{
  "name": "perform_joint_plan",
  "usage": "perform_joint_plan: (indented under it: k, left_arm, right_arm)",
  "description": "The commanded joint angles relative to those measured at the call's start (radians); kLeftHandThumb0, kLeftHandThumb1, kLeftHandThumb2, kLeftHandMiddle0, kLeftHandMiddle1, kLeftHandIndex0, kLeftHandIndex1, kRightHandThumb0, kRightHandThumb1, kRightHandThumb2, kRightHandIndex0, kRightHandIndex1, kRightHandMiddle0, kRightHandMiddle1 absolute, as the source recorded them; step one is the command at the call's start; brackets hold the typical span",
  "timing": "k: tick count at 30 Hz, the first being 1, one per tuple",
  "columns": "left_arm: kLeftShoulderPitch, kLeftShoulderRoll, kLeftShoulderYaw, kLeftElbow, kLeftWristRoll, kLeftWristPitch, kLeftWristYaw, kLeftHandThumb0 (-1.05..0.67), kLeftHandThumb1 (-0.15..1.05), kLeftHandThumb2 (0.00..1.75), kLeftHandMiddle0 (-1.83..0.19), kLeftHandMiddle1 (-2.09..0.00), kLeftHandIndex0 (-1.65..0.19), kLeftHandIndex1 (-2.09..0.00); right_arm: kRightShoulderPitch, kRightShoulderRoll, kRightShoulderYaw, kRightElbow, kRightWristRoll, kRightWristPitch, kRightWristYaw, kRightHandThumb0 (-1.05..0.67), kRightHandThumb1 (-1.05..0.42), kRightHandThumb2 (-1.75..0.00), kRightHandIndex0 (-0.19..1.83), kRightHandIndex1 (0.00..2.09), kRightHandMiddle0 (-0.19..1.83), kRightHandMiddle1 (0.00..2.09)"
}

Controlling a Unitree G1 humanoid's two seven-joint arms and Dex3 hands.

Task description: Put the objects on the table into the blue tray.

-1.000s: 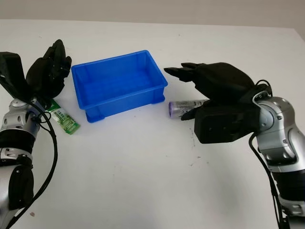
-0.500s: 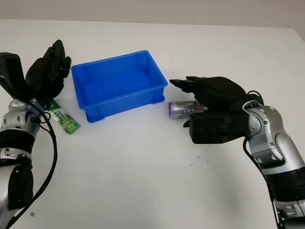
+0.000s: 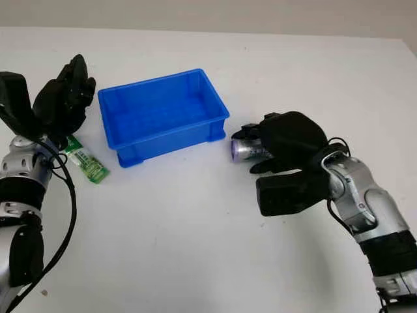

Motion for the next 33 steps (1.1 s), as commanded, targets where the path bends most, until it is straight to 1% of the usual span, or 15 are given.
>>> perform_joint_plan:
  k: [1,2,3,4,7,9,11,14,17,18,20,24,28,31,33]
  left_arm:
    - [-0.031,0.016,-0.003,-0.003,0.009,-0.008,0.0,-0.71,1.05,0.64,0.09,-0.06,0.12,-0.05]
    - [-0.029,0.016,-0.002,-0.005,0.009,-0.008,-0.001,-0.71,1.05,0.64,0.09,-0.05,0.12,-0.05]
    - [-0.028,0.017,-0.003,-0.006,0.008,-0.007,-0.002,-0.71,1.05,0.64,0.1,-0.05,0.12,-0.05]
    - [-0.027,0.017,-0.003,-0.007,0.008,-0.007,-0.002,-0.7,1.05,0.65,0.1,-0.05,0.12,-0.05]
    - [-0.025,0.016,-0.003,-0.011,0.006,-0.006,-0.001,-0.7,1.05,0.65,0.1,-0.05,0.13,-0.05]
    - [-0.025,0.016,-0.003,-0.009,0.006,-0.005,0.001,-0.7,1.05,0.65,0.1,-0.05,0.13,-0.05]
    - [-0.026,0.015,-0.003,-0.008,0.006,-0.006,-0.001,-0.7,1.05,0.65,0.1,-0.05,0.13,-0.05]
    - [-0.026,0.014,-0.004,-0.005,0.006,-0.008,0.001,-0.7,1.05,0.65,0.1,-0.05,0.13,-0.05]
    - [-0.027,0.012,-0.003,-0.002,0.005,-0.008,0.0,-0.7,1.05,0.65,0.1,-0.05,0.13,-0.05]
    - [-0.026,0.012,-0.003,-0.001,0.005,-0.011,-0.001,-0.7,1.05,0.65,0.1,-0.05,0.13,-0.05]
    - [-0.026,0.013,-0.004,0.003,0.006,-0.017,-0.006,-0.7,1.05,0.65,0.11,-0.05,0.13,-0.05]
    - [-0.027,0.013,-0.003,0.002,0.005,-0.012,-0.004,-0.7,1.05,0.65,0.11,-0.05,0.13,-0.05]
    - [-0.024,0.011,-0.002,0.0,0.003,-0.01,-0.003,-0.7,1.05,0.65,0.11,-0.05,0.13,-0.05]
    - [-0.025,0.011,0.0,0.003,-0.001,-0.009,-0.009,-0.71,1.05,0.65,0.11,-0.05,0.13,-0.05]
    - [-0.024,0.01,-0.001,0.003,-0.001,-0.012,-0.012,-0.71,1.05,0.64,0.11,-0.05,0.13,-0.05]
  right_arm:
    - [-0.001,-0.011,0.031,0.041,-0.048,-0.017,-0.033,-0.43,-0.96,-0.06,0.6,1.81,0.53,1.42]
    - [-0.007,-0.01,0.037,0.058,-0.065,-0.026,-0.058,-0.45,-0.96,-0.06,0.61,1.95,0.52,1.54]
    - [-0.013,-0.009,0.042,0.075,-0.08,-0.035,-0.082,-0.47,-0.96,-0.05,0.68,2.03,0.53,1.66]
    - [-0.018,-0.01,0.047,0.087,-0.092,-0.04,-0.099,-0.47,-0.96,-0.05,0.73,2.06,0.53,1.7]
    - [-0.035,-0.015,0.056,0.11,-0.114,-0.049,-0.125,-0.49,-0.98,-0.06,0.75,2.09,0.53,1.74]
    - [-0.04,-0.013,0.053,0.127,-0.111,-0.063,-0.151,-0.48,-0.98,-0.06,0.82,2.09,0.51,1.98]
    - [-0.047,-0.011,0.048,0.15,-0.109,-0.076,-0.182,-0.47,-0.99,-0.06,0.84,2.09,0.5,2.06]
    - [-0.075,-0.016,0.052,0.194,-0.126,-0.092,-0.233,-0.46,-0.98,-0.05,0.84,2.09,0.55,2.09]
    - [-0.117,-0.006,0.043,0.23,-0.123,-0.061,-0.232,-0.48,-0.97,-0.05,0.75,2.09,0.48,2.09]
    - [-0.132,-0.001,0.034,0.243,-0.114,-0.049,-0.23,-0.47,-0.97,-0.05,0.73,2.09,0.48,2.05]
    - [-0.17,0.002,0.025,0.292,-0.103,-0.055,-0.272,-0.44,-0.95,-0.05,0.77,2.09,0.53,2.08]
    - [-0.274,0.018,0.031,0.406,-0.091,-0.067,-0.348,-0.46,-0.96,-0.06,0.82,2.09,0.6,2.09]
    - [-0.365,0.044,0.033,0.478,-0.057,-0.072,-0.359,-0.42,-0.93,-0.05,0.81,2.06,0.62,2.0]
    - [-0.428,0.067,0.043,0.528,-0.037,-0.091,-0.378,-0.4,-0.94,-0.06,0.78,2.08,0.63,2.08]
    - [-0.461,0.084,0.049,0.552,-0.035,-0.088,-0.385,-0.41,-0.95,-0.06,0.77,2.06,0.61,2.02]
